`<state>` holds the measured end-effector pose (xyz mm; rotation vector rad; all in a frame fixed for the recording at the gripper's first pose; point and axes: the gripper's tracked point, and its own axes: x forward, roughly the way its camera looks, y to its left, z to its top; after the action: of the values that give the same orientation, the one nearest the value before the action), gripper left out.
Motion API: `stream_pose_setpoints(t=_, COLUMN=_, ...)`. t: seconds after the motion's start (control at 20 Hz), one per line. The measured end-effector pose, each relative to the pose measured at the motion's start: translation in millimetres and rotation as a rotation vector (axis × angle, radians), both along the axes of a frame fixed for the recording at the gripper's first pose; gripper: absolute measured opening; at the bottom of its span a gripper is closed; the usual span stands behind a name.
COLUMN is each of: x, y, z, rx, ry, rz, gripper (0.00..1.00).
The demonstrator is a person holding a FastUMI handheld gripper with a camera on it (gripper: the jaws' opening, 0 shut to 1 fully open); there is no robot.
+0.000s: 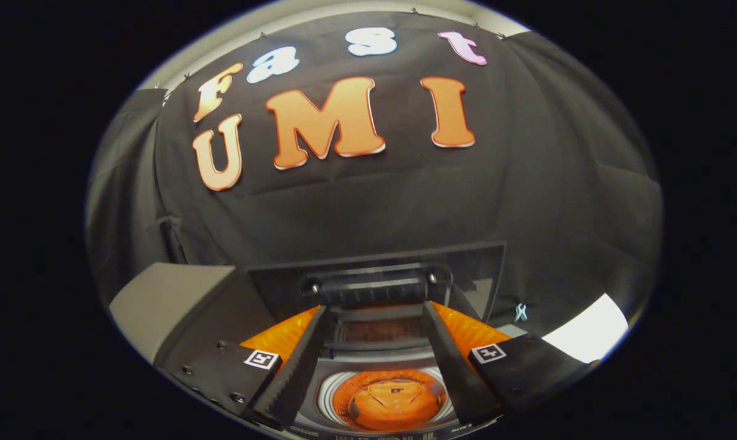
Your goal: Put the clothes into the washing machine and then close the washing machine lid.
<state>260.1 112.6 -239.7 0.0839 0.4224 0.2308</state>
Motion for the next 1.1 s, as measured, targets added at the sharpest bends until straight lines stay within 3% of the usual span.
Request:
stream_pose_setpoints(t=0.15, x=31, y=7, z=35, rx=0.022, ry=-0.048, rz=0.003, gripper=0.99)
stream_pose_setpoints(t=0.35, x=82, y=7, z=39, rx=-0.006, ry=-0.045, rz=-0.015, gripper=0.99)
stream_pose_setpoints(t=0.65, x=135, y=16, z=16, rx=-0.060, ry=0.003, rz=-0.008, gripper=0.99)
stream_pose_setpoints(t=1.1, x=170, y=11, z=-30, rx=-0.099, ry=0.099, rz=-0.035, gripper=0.99)
